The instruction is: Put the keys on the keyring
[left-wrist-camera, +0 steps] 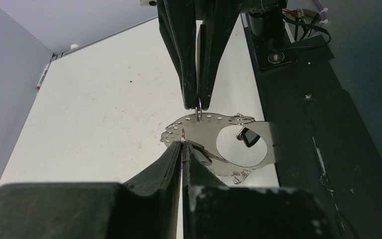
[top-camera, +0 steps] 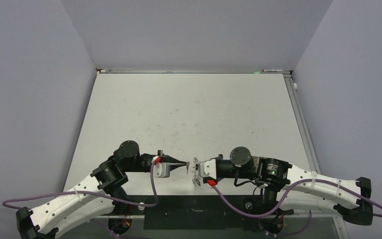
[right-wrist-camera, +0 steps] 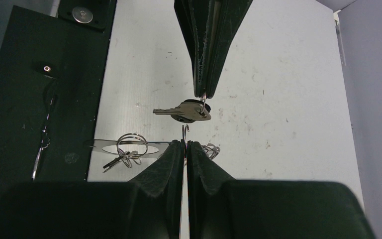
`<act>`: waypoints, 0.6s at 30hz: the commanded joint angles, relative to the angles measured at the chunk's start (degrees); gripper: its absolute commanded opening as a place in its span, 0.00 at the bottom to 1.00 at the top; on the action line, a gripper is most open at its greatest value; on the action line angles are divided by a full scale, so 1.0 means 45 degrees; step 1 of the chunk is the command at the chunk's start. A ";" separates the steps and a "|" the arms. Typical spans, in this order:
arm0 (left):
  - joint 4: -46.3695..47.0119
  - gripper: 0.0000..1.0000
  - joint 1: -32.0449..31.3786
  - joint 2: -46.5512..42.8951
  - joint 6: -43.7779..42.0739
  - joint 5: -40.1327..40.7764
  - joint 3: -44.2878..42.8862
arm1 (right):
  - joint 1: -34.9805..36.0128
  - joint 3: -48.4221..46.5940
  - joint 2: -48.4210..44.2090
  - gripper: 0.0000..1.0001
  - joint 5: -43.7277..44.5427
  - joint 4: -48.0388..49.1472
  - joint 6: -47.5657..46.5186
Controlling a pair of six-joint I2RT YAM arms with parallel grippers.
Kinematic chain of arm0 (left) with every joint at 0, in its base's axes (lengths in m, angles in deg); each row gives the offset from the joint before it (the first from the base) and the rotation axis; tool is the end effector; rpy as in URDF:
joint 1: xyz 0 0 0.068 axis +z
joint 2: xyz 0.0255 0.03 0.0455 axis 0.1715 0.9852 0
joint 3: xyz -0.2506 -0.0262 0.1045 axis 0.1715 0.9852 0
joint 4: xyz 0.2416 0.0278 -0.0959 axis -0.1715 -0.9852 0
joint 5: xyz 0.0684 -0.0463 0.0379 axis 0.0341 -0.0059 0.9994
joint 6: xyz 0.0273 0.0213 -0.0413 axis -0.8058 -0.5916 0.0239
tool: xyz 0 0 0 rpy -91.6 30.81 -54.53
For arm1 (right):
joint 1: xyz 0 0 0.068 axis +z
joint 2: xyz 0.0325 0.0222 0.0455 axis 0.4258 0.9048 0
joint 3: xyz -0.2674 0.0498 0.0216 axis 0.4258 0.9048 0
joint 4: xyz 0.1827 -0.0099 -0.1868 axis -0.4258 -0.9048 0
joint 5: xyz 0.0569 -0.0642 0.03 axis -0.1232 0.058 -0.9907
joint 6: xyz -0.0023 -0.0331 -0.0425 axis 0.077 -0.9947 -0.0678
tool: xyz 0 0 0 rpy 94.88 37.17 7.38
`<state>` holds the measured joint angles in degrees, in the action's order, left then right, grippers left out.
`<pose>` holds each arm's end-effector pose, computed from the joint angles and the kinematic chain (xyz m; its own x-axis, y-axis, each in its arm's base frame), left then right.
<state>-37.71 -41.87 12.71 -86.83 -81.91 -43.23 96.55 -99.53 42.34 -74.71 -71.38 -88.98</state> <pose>0.0814 -0.1367 0.2882 0.3508 0.1339 -0.9268 0.9357 -0.0109 0.3526 0.0520 0.1824 0.3073 0.3832 -0.3528 -0.8536 -0.9224 -0.0975 -0.3737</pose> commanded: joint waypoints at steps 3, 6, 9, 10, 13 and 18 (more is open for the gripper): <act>0.0599 0.00 -0.0165 0.0160 -0.0169 0.0026 -0.0048 | 0.0099 -0.0551 0.0351 0.05 -0.0675 0.0696 0.0148; 0.0599 0.00 -0.0224 0.0243 -0.0151 -0.0016 -0.0053 | 0.0097 -0.0566 0.0477 0.05 -0.0764 0.0802 0.0187; 0.0557 0.00 -0.0306 0.0273 -0.0149 -0.0005 -0.0048 | 0.0096 -0.0503 0.0472 0.05 -0.0718 0.0927 0.0216; 0.0500 0.00 -0.0350 0.0289 -0.0167 0.0016 -0.0043 | 0.0100 -0.0481 0.0471 0.05 -0.0695 0.0962 0.0226; 0.0342 0.00 -0.0485 0.0414 -0.0233 0.0018 -0.0080 | 0.0101 -0.0439 0.0468 0.05 -0.0612 0.1057 0.0329; 0.0265 0.00 -0.0625 0.0509 -0.0307 0.0107 -0.0102 | 0.0090 -0.0420 0.0548 0.05 -0.0610 0.1090 0.0373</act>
<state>-37.77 -44.10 14.94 -87.13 -81.30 -43.23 96.55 -99.53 44.72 -76.59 -70.73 -88.15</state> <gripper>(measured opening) 0.003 0.061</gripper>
